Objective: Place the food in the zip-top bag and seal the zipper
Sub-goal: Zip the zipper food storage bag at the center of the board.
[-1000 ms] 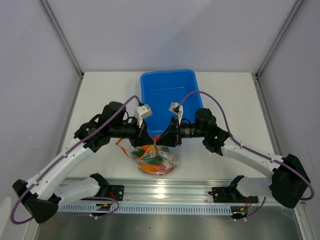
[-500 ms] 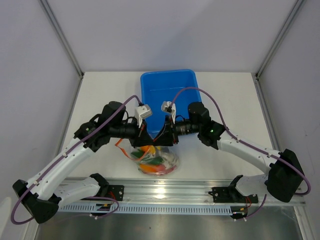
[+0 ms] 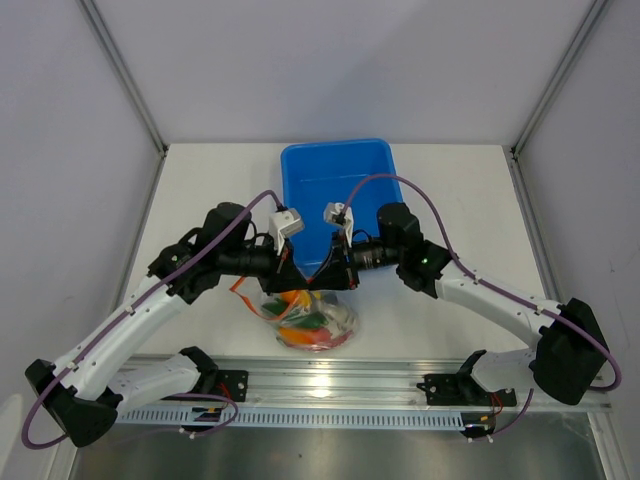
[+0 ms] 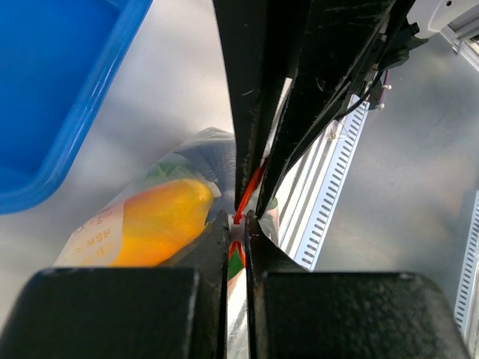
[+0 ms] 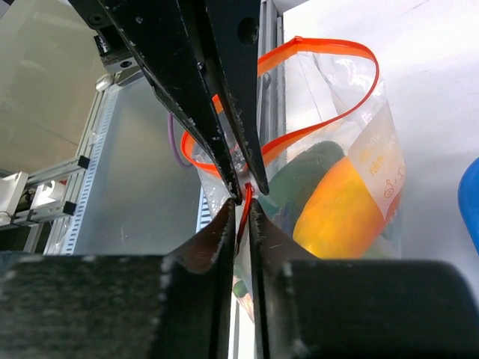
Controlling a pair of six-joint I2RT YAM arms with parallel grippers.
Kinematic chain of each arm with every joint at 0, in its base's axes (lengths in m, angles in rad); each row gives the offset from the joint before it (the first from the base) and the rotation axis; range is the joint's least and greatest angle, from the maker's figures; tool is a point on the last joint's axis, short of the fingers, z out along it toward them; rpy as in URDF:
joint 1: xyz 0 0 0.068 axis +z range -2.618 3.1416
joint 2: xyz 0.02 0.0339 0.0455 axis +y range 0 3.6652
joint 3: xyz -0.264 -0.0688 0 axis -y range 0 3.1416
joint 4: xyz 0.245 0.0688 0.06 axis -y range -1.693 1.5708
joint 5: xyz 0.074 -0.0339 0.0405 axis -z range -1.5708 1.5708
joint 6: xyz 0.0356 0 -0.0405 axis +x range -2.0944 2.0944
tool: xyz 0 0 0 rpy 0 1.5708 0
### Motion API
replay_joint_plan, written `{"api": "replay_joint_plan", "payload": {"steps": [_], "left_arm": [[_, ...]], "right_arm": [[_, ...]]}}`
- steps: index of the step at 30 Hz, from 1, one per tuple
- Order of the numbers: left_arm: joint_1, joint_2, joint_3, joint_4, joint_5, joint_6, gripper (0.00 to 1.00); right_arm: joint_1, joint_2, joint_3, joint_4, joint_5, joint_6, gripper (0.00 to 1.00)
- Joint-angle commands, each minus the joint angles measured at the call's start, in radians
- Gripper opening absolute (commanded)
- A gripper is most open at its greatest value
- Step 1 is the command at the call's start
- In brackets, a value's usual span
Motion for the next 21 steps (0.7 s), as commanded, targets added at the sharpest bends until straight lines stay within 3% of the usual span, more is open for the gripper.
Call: {"api": "replay_joint_plan", "payload": {"steps": [1, 6, 14, 21], "left_arm": [[0.0, -0.013, 0.022, 0.006, 0.031, 0.013, 0.0], [0.0, -0.013, 0.016, 0.003, 0.031, 0.015, 0.0], [0.0, -0.019, 0.004, 0.0, 0.028, 0.013, 0.01], [0.0, -0.03, 0.022, -0.029, -0.008, 0.003, 0.01]], "right_arm": [[-0.017, -0.02, 0.011, 0.023, 0.01, -0.01, 0.09], [-0.025, -0.021, 0.006, 0.043, 0.007, 0.003, 0.0], [-0.028, -0.032, 0.006, 0.054, 0.031, 0.011, 0.0], [-0.024, -0.06, -0.003, 0.022, 0.166, 0.003, 0.0]]}}
